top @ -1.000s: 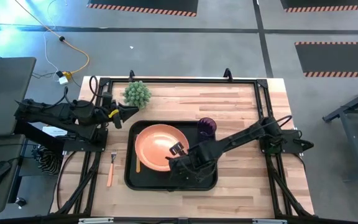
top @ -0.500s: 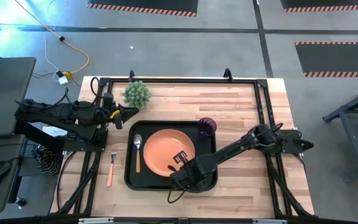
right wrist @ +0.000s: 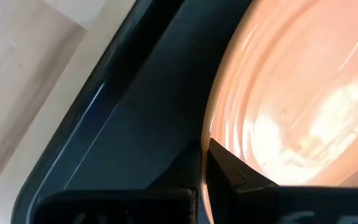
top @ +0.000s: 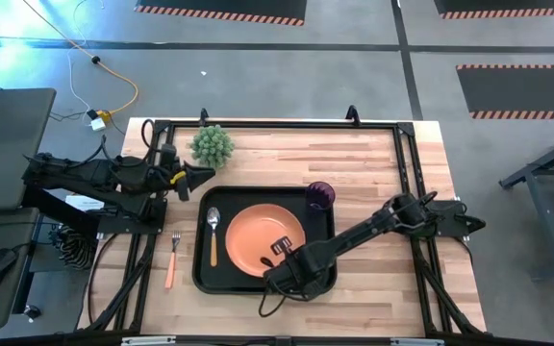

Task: Pick and place plate/cup/fork/spoon on tray
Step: Put the orange plate on the black tray to the right of the yellow spoon

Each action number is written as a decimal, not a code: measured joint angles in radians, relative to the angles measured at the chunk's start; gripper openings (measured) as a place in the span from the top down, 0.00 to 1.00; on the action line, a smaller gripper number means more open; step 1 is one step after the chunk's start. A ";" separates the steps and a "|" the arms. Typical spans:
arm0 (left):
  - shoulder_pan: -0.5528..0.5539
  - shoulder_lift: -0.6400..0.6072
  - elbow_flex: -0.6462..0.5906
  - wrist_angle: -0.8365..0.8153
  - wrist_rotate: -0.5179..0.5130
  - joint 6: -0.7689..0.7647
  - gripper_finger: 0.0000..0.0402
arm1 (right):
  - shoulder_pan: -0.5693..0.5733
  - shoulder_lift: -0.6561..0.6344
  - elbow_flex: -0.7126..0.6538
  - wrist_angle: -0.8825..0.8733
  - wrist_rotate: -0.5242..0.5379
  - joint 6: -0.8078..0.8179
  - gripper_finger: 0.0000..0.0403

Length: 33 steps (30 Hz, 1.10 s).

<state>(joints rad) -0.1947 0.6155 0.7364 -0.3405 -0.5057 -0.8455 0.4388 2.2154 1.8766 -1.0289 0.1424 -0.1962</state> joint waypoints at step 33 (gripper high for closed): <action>0.000 0.000 0.000 0.000 0.053 0.000 0.79 | -0.008 -0.002 0.003 0.000 -0.042 0.110 0.83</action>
<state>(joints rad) -0.1951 0.6155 0.7364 -0.3409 -0.4530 -0.8455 0.4309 2.2139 1.8793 -1.0290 0.1008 -0.0862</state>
